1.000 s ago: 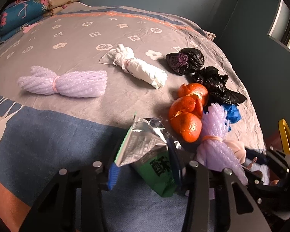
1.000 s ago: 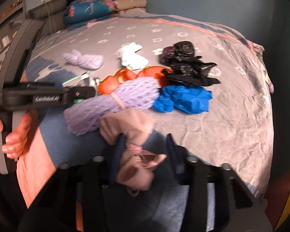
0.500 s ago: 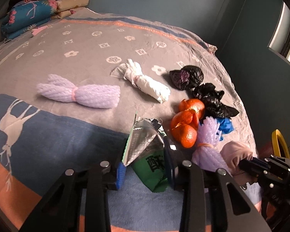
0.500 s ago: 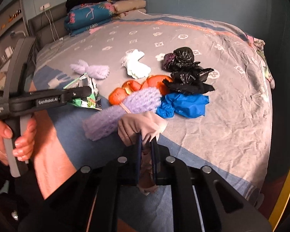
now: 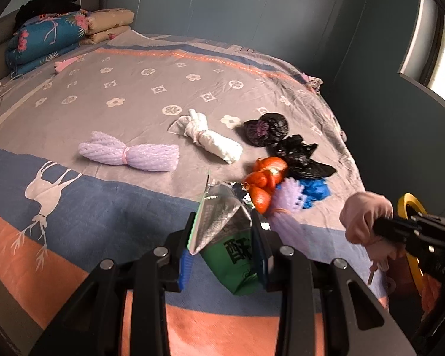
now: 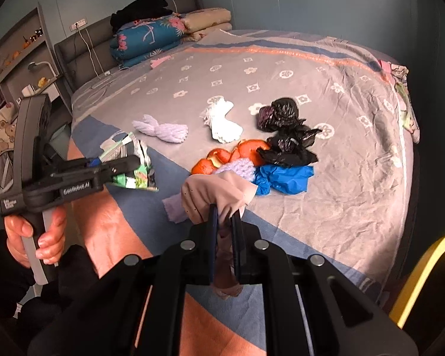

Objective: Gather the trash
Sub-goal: 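Carry the packet and pink cloth over the bin and open both grippers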

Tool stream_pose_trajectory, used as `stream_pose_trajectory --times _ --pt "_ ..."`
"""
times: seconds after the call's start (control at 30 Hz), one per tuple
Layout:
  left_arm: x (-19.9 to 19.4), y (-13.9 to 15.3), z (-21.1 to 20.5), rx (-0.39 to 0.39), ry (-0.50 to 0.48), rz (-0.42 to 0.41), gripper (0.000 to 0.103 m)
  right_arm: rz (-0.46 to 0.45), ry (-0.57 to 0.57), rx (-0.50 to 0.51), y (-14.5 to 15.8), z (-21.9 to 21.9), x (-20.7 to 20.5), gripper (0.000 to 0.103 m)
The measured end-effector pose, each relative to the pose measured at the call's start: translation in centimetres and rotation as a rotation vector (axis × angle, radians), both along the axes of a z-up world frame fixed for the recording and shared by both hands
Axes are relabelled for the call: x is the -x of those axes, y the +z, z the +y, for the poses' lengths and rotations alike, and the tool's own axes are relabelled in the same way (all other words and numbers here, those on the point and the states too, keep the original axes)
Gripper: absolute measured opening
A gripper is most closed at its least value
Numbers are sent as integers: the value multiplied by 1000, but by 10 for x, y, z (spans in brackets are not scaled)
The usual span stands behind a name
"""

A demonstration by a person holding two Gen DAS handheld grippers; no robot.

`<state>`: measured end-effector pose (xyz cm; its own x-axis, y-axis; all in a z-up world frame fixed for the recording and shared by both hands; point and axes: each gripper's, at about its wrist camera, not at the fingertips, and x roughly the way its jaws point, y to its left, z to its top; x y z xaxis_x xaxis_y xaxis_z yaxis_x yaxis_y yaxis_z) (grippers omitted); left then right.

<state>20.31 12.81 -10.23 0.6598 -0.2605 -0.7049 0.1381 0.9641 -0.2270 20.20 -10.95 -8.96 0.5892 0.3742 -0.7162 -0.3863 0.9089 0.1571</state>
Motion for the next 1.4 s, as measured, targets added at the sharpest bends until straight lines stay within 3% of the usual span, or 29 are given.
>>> stream_pose_trajectory --times 0.93,1.4 --pt "62 72 -86 -20 -98 -119 32 -119 -126 -100 75 -96 64 9" --pt "80 106 -141 24 -180 -166 32 -181 -227 -134 101 -154 93 9"
